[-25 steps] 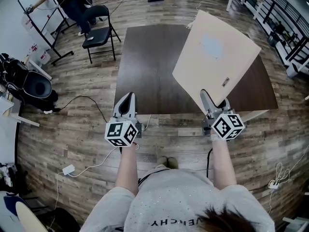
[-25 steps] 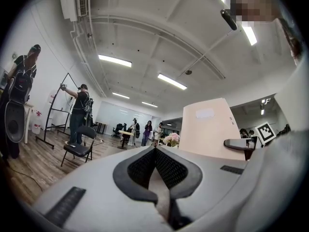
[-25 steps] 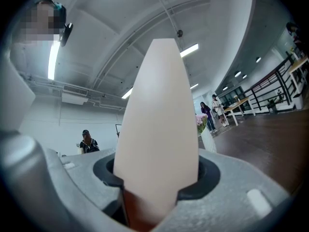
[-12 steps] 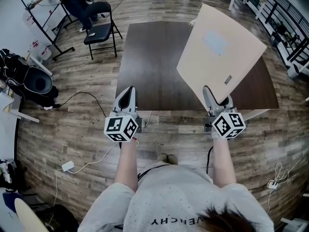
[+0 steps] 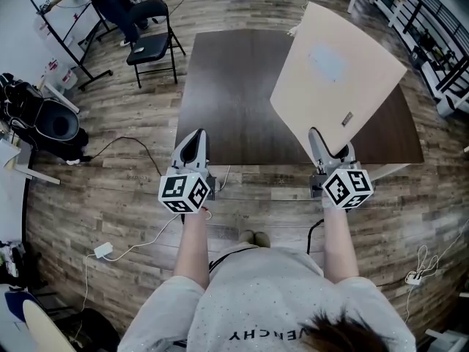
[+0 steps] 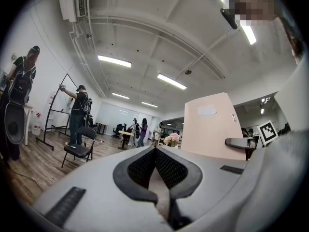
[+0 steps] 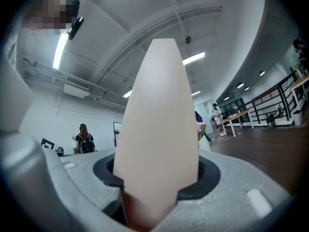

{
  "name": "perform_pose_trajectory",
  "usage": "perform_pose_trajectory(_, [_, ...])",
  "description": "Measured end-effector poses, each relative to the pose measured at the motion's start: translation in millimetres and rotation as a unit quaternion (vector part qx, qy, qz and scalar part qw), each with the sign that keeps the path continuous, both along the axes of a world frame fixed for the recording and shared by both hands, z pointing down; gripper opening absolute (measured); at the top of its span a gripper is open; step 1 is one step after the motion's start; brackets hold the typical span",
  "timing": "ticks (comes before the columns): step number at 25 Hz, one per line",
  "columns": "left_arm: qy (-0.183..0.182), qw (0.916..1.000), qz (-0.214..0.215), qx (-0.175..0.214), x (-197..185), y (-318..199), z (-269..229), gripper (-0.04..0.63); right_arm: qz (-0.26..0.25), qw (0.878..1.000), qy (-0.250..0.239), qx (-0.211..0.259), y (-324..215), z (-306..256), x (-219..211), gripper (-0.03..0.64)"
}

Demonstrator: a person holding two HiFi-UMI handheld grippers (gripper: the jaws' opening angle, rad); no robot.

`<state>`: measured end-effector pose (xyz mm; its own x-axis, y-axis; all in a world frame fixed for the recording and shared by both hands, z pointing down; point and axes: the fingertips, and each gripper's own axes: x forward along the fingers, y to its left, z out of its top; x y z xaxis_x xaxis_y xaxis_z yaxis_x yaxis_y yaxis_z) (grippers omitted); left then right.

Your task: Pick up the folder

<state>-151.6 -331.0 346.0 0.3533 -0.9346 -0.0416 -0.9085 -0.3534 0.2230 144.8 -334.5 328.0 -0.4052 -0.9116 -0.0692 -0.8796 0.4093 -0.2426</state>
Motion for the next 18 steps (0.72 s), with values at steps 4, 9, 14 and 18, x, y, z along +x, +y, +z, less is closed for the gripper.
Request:
perform_pose_trajectory(4, [0.000,1.0000,-0.002,-0.003,-1.5,-1.0,2.2,-0.002,0.001,1.000,0.001,-0.001,-1.8,0.8,-0.2,0.261])
perform_pose_trajectory(9, [-0.001,1.0000,-0.002,-0.005,0.3,-4.6,4.0,-0.002,0.002,1.000,0.003,0.001,-5.3,0.9,2.0,0.261])
perform_pose_trajectory(14, [-0.001,1.0000,0.000,-0.009,1.3,-4.2,6.2,-0.002,0.003,1.000,0.001,0.002,-4.7,1.1,2.0,0.262])
perform_pose_trajectory(18, [-0.002,0.9999,0.002,-0.010,-1.1,-5.7,8.3,-0.002,0.005,1.000,0.001,-0.001,-6.3,3.4,0.2,0.262])
